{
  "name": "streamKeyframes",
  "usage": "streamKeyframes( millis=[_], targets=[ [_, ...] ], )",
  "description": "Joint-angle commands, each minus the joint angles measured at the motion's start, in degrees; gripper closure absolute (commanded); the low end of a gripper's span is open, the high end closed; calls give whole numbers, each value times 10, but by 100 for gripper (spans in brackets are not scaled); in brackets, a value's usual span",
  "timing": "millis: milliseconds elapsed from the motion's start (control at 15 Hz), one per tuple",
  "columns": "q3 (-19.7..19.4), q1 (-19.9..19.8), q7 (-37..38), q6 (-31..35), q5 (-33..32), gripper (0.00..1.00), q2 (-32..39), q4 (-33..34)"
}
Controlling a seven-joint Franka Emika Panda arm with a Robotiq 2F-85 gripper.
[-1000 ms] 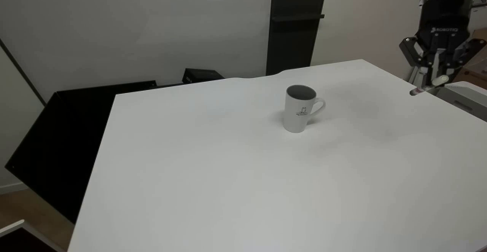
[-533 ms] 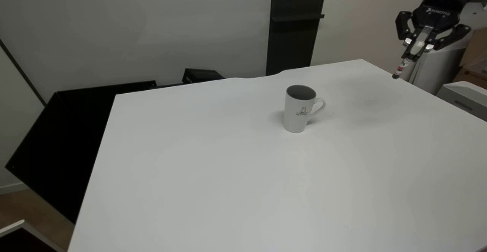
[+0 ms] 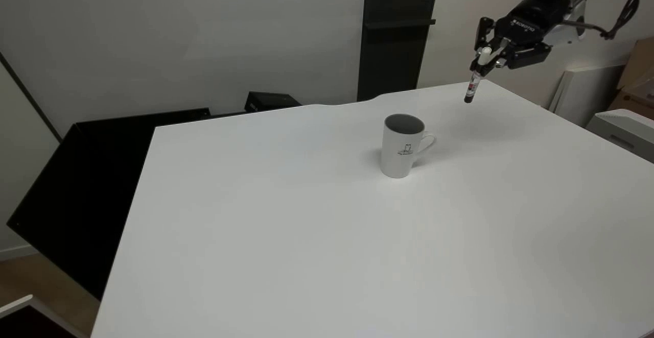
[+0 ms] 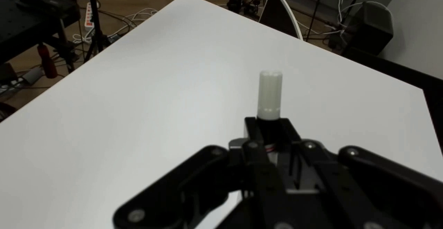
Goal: Put the pen in the mug
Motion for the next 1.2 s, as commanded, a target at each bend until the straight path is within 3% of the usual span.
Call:
streamKeyframes(
  millis=[0,333,1133],
  targets=[
    [11,13,50,4,28,93,37,52],
    [22,29,71,13,37,93,73,90],
    [37,23,85,-9,29,93,112,148]
  ],
)
